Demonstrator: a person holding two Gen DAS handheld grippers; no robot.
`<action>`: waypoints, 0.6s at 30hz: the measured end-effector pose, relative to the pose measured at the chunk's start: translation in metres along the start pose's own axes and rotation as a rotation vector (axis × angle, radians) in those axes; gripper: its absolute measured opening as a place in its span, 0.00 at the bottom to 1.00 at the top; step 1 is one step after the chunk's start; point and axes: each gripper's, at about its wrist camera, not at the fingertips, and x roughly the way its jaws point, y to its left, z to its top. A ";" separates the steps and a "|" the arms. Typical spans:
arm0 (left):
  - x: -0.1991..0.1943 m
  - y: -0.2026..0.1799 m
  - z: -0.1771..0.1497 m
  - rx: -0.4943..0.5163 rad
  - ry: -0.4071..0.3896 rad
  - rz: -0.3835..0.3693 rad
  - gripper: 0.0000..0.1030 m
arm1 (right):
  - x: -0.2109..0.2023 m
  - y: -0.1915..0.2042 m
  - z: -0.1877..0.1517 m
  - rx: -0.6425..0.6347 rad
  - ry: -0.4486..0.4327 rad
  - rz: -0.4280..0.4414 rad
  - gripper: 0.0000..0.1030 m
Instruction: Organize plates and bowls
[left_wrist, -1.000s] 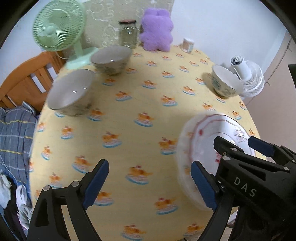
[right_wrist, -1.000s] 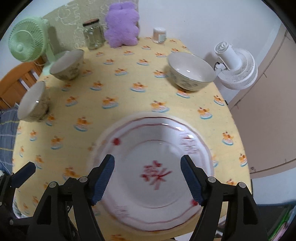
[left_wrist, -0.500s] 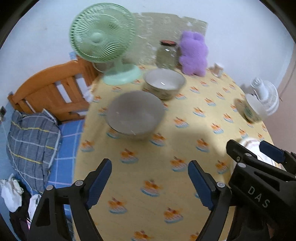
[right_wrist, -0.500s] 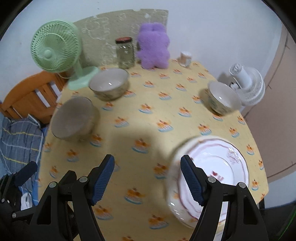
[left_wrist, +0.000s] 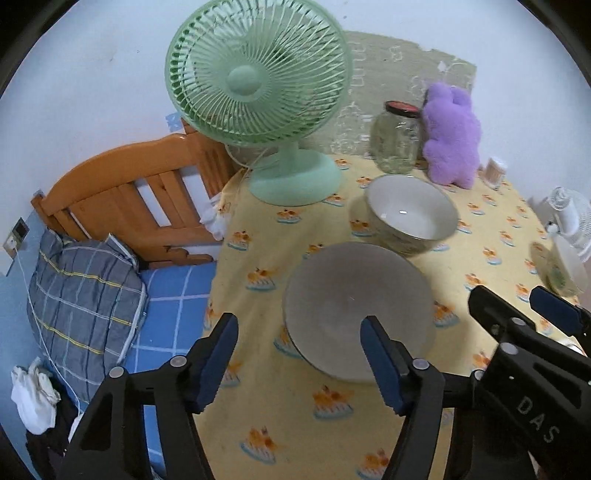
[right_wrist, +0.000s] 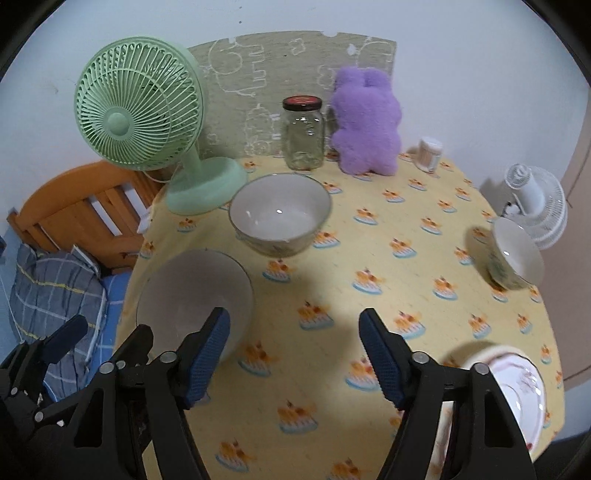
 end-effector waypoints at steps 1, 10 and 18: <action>0.009 0.003 0.003 -0.008 0.011 0.002 0.63 | 0.005 0.003 0.002 -0.001 0.002 0.003 0.67; 0.056 0.009 0.015 -0.025 0.071 -0.035 0.45 | 0.064 0.019 0.015 -0.006 0.080 0.057 0.42; 0.079 0.010 0.022 -0.021 0.104 -0.056 0.34 | 0.095 0.026 0.014 -0.012 0.144 0.072 0.25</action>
